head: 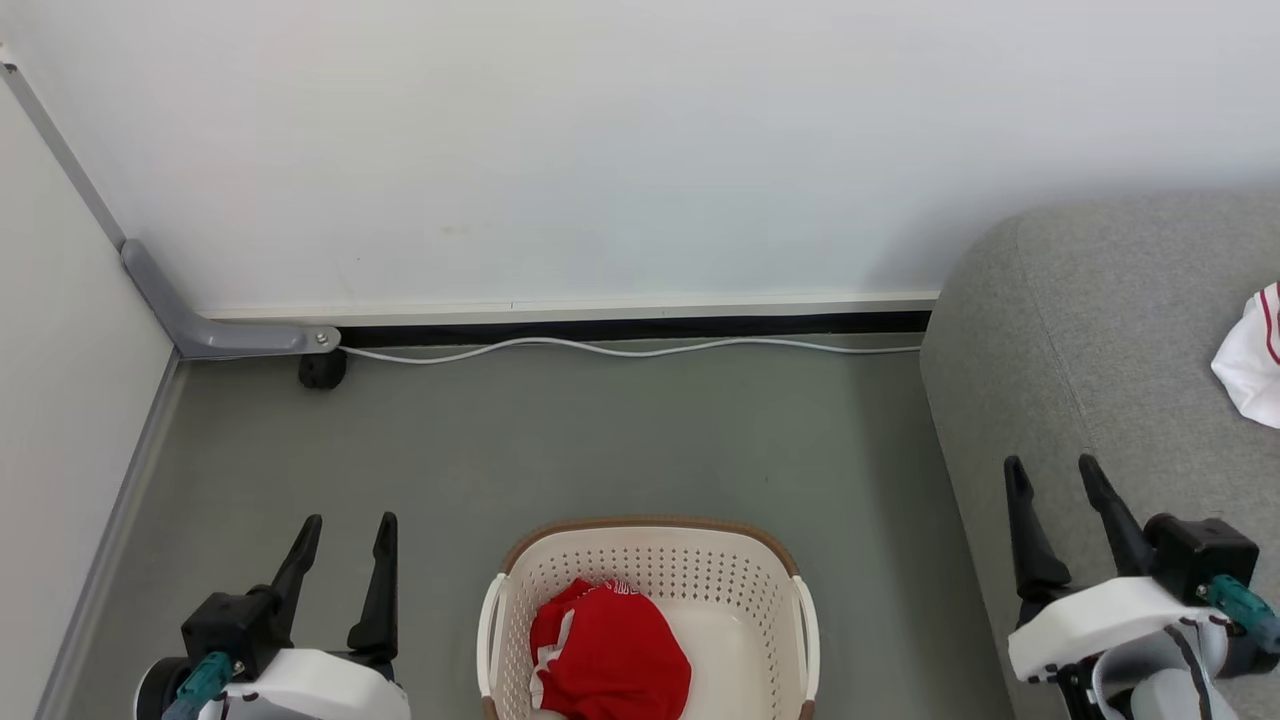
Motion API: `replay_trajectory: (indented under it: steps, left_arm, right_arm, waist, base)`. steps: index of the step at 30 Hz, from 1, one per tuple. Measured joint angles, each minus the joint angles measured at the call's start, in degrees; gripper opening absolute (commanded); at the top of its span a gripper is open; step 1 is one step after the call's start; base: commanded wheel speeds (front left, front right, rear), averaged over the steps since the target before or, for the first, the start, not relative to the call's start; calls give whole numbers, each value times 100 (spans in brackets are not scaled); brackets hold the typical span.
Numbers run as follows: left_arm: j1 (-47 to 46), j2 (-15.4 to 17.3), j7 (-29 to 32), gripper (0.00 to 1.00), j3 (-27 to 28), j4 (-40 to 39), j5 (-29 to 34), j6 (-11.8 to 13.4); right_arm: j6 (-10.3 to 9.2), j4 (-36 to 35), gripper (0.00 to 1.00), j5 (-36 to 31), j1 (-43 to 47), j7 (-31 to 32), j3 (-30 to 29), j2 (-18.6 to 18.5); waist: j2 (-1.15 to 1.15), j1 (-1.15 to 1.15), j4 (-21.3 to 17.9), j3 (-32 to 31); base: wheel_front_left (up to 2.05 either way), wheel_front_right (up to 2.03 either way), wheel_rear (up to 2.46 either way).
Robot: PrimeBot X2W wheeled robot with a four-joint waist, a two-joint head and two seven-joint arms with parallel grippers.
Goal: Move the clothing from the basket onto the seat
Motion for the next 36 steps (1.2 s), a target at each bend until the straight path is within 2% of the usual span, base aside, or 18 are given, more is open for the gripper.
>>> replay_trajectory:
  steps: [23,30,36]
  left_arm:
    - [209,-8,0,100,-214,24,-19,-1]
    - [143,-7,1,100,-466,257,-180,-1]
    - [-291,-8,0,100,-773,505,-315,0]
  right_arm:
    - [0,126,100,-93,203,0,48,88]
    - [0,-38,100,-105,-52,0,105,87]
    - [0,-238,100,-140,-465,0,164,79]
  waist:
    - [0,0,-21,46]
    - [0,0,-55,468]
    - [0,0,-64,1028]
  base:
    - [0,0,0]
    - [0,0,0]
    - [0,0,0]
